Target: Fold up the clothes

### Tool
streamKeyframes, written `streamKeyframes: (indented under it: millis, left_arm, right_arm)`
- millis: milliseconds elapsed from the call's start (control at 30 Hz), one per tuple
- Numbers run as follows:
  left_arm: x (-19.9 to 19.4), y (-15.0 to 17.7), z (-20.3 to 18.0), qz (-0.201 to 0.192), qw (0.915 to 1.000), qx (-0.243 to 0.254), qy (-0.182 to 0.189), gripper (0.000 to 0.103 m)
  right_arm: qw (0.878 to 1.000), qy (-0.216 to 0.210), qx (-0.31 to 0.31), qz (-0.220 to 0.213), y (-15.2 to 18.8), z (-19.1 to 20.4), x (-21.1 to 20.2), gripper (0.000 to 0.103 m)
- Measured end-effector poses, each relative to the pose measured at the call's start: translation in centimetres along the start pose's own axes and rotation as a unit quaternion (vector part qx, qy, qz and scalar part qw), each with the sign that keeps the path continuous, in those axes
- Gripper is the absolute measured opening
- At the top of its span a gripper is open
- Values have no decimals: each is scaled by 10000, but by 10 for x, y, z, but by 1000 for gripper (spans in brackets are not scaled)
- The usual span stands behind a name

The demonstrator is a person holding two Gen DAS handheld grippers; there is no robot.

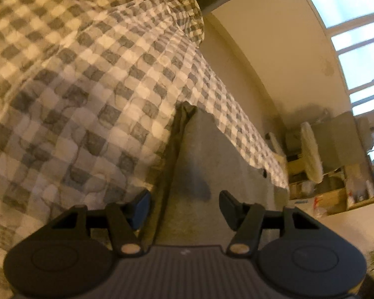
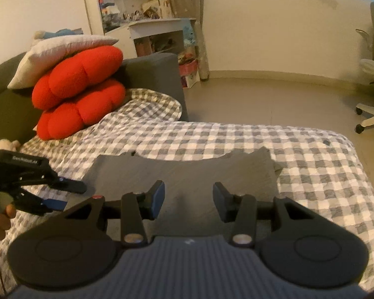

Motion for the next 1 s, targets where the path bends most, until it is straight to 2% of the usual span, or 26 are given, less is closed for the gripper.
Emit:
streamKeyframes:
  millis: [33, 167, 200, 233, 267, 367, 567, 633, 867, 900, 933, 1000]
  left_arm:
    - [1, 2, 0, 9, 10000, -36, 52, 56]
    - [8, 12, -3, 52, 9999, 129, -23, 28]
    - [9, 14, -3, 59, 9998, 195, -71, 18]
    - [10, 15, -3, 74, 9997, 201, -101, 13]
    - [9, 14, -3, 85, 9998, 165, -76, 11]
    - [6, 12, -11, 45, 9998, 185, -40, 11]
    - [-2, 8, -41, -21, 9995, 230, 218, 10]
    - [-4, 7, -51, -24, 9993, 154, 334, 10]
    - [0, 7, -80, -41, 9976, -186, 662, 10]
    - [2, 9, -85, -29, 9971, -245, 714, 10]
    - [5, 11, -89, -17, 9966, -304, 766, 10]
    - [12, 16, -101, 40, 9953, -381, 890, 10]
  right_arm:
    - [10000, -29, 1, 26, 2, 2, 1, 47]
    - [9997, -187, 38, 121, 6, 10, 6, 47]
    - [9996, -244, 77, 151, 7, 12, 8, 45]
    - [9993, -301, 116, 182, 8, 14, 9, 37]
    - [9991, -345, 140, 218, 9, 16, 10, 29]
    - [9982, -451, 192, 337, 12, 21, 13, 22]
    - [9964, -434, 98, 719, 31, 26, 30, 15]
    - [9951, -380, 115, 911, 41, 25, 38, 14]
    - [9932, -291, 656, 919, 39, 19, 45, 14]
    - [9912, -325, 893, 923, 36, 15, 43, 15]
    - [9878, -397, 1189, 920, 34, 10, 40, 24]
    - [9782, -518, 1812, 878, 27, -3, 32, 27]
Point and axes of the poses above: each gripper's, at about its wrist camera, not at the fingertips, and x roughly the way its jaws point, z to its left, y to its underside, the point moved 9 cm from there along x, roughly the way its jaws point, and after that the axes turned 13 degrees about -z, right-handed, at the moved point
